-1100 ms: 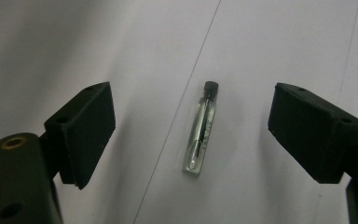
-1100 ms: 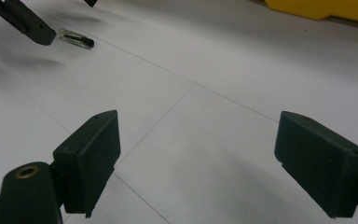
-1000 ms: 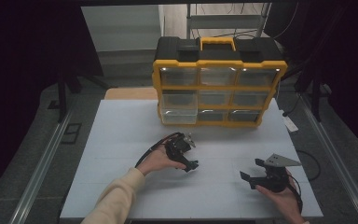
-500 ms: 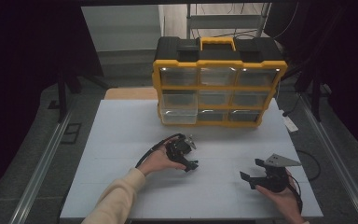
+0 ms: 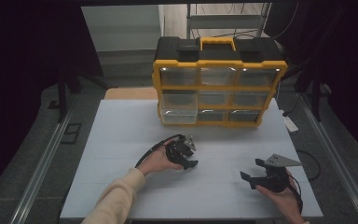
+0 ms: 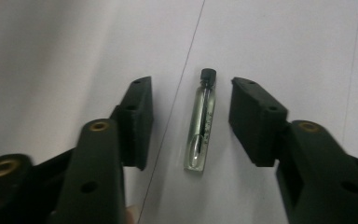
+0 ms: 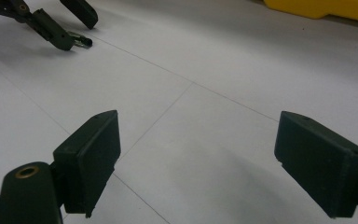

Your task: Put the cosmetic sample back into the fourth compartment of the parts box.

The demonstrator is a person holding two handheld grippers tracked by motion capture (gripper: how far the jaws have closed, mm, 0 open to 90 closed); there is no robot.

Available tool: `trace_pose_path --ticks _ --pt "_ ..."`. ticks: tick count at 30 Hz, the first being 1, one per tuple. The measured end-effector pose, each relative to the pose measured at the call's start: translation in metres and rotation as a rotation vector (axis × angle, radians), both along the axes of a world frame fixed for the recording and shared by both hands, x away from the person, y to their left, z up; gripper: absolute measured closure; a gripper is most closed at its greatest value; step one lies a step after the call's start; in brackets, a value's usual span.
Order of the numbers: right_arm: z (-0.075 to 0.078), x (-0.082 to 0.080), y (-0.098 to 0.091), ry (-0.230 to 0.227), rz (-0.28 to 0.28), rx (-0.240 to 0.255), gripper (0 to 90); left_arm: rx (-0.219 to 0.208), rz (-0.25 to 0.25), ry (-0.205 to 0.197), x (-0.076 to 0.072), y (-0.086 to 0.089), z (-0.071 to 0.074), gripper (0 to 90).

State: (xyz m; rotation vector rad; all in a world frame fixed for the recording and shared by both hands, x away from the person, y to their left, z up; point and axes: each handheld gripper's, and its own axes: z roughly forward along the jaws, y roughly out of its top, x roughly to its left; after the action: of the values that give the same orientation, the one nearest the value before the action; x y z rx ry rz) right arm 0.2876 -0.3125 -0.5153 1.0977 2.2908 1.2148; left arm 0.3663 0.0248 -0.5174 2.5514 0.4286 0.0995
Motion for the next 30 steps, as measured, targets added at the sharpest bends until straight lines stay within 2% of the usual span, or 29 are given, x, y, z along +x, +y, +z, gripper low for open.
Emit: trace_pose_path --ticks 4,5,8,10,19,30 --pt "0.000 0.000 0.000 -0.001 0.001 0.001 15.1 -0.006 -0.006 0.001 0.000 0.000 0.000 67.1" --pt "0.000 0.000 0.000 -0.001 0.001 0.000 15.1 -0.010 -0.009 0.002 0.001 0.001 0.000 67.1" --pt "0.000 0.000 0.000 -0.001 0.001 -0.001 15.2 -0.017 -0.013 0.005 0.002 0.002 -0.001 78.1" --pt "0.000 0.000 0.000 -0.002 0.002 -0.001 15.1 -0.019 -0.013 0.007 0.002 0.002 -0.001 80.3" --pt "0.000 0.000 0.000 -0.003 0.000 0.000 15.2 -0.021 -0.024 -0.009 0.002 0.002 0.001 80.8" --pt "0.000 0.000 0.000 -0.001 0.001 0.000 15.1 -0.106 -0.005 -0.035 -0.002 0.008 0.018 80.8"
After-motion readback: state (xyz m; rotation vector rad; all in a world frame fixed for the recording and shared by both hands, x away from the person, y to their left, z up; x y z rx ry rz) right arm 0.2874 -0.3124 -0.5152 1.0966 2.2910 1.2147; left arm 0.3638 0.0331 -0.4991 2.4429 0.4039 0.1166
